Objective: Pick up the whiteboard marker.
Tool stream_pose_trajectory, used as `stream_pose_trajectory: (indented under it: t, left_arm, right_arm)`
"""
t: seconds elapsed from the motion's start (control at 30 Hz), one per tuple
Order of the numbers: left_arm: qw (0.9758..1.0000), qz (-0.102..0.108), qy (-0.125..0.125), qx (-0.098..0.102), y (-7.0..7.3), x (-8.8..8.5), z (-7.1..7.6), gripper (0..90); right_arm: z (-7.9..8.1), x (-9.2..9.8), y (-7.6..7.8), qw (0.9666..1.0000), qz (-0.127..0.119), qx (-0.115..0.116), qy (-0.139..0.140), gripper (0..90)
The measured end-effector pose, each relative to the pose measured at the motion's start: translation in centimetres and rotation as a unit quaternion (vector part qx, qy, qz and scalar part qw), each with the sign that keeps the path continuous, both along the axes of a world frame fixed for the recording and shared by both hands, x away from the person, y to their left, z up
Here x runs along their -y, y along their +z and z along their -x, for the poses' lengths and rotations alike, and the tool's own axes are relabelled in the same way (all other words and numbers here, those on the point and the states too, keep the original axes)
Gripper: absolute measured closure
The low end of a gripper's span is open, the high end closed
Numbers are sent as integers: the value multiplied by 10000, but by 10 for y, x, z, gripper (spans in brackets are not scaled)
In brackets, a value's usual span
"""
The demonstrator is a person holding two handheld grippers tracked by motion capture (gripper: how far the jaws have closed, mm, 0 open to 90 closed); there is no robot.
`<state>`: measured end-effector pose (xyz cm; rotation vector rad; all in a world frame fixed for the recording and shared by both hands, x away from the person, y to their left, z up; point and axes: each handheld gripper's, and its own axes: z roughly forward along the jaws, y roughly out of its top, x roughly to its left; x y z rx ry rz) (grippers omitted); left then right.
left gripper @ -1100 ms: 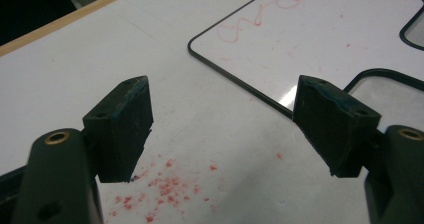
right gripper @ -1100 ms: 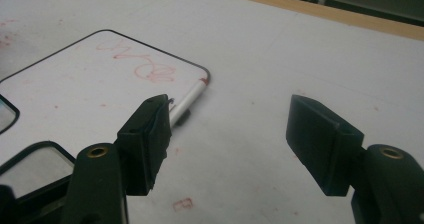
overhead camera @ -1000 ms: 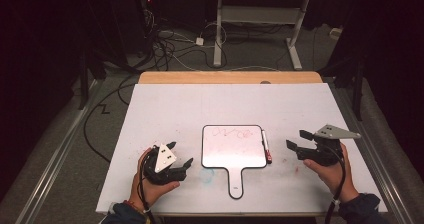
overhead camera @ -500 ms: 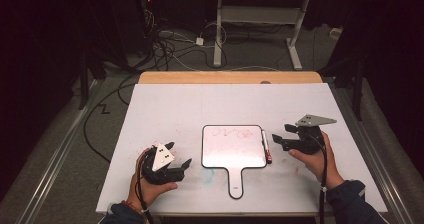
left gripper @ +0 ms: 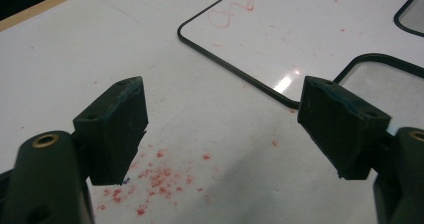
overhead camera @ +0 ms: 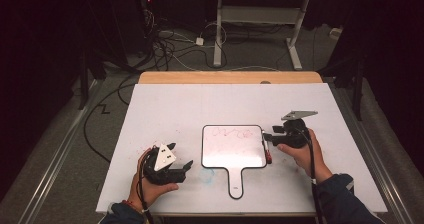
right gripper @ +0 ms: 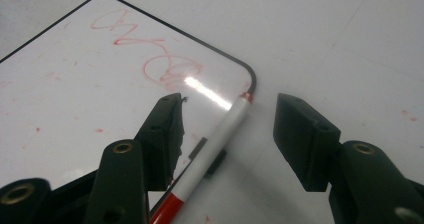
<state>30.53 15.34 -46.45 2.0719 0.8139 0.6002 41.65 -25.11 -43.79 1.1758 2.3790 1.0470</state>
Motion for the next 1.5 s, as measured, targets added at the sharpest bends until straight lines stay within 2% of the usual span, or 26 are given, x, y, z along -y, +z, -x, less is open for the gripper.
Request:
stream_pose_trajectory:
  t: [0.27,0.5,0.67,0.9,1.03,1.13,1.23,1.5]
  left_arm:
    - [10000,-44,-3,0,-1,0,1,192]
    - [10000,-55,-21,-11,-1,0,1,192]
    - [10000,-62,-24,-51,-2,1,1,192]
    - [9999,-106,-47,-73,-3,3,0,193]
    - [9999,-116,-50,-102,-3,3,0,193]
    - [9999,-96,-48,-101,-3,2,0,193]
    - [9999,-97,-56,-111,-3,3,0,193]
    - [9998,-117,-85,-168,-3,5,-1,193]
  right_arm:
    - [-7,-10,-11,9995,114,-310,-1,537]
    - [-11,-9,-20,9980,124,-612,-50,643]
    - [-14,-4,-22,9972,-117,-742,-31,685]
    - [-14,-6,-23,9966,-170,-806,50,739]
    - [-13,-9,-23,9972,-48,-742,47,745]
    - [-12,-9,-22,9974,-59,-720,28,756]
    - [-11,-9,-21,9978,-53,-664,12,806]
    - [-10,-9,-19,9980,13,-623,53,813]
